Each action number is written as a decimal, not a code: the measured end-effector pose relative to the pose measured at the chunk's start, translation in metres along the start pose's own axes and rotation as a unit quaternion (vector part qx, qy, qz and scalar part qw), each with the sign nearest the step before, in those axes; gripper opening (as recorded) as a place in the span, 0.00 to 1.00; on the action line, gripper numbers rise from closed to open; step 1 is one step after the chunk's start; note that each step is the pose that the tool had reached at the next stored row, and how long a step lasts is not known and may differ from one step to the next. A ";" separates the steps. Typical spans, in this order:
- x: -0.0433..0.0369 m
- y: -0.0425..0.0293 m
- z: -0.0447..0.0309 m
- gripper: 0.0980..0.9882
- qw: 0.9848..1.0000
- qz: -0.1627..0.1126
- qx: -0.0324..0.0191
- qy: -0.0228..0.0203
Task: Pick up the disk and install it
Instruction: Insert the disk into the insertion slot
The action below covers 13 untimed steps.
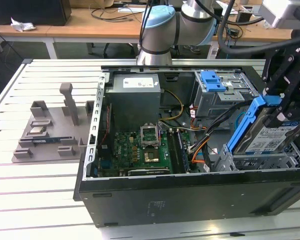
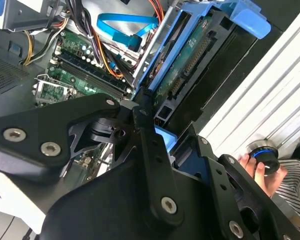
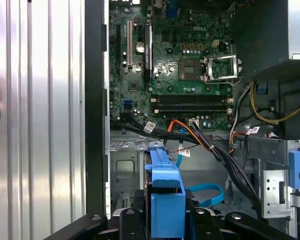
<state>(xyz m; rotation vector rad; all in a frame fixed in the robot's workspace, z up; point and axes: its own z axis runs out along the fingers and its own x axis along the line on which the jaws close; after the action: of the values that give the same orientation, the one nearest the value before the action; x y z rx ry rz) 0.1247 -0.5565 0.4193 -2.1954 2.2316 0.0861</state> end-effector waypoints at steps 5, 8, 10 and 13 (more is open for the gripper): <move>0.0007 -0.0009 0.0147 0.30 1.000 0.000 0.000 0.000; 0.0009 -0.0011 0.0205 0.30 1.000 0.000 0.000 0.000; 0.0009 -0.0011 0.0205 0.30 1.000 0.000 0.000 0.000; 0.0009 -0.0011 0.0206 0.39 1.000 0.000 0.000 0.000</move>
<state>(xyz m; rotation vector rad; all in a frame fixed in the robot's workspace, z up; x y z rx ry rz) 0.1252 -0.5565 0.3986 -2.1954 2.2315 0.0862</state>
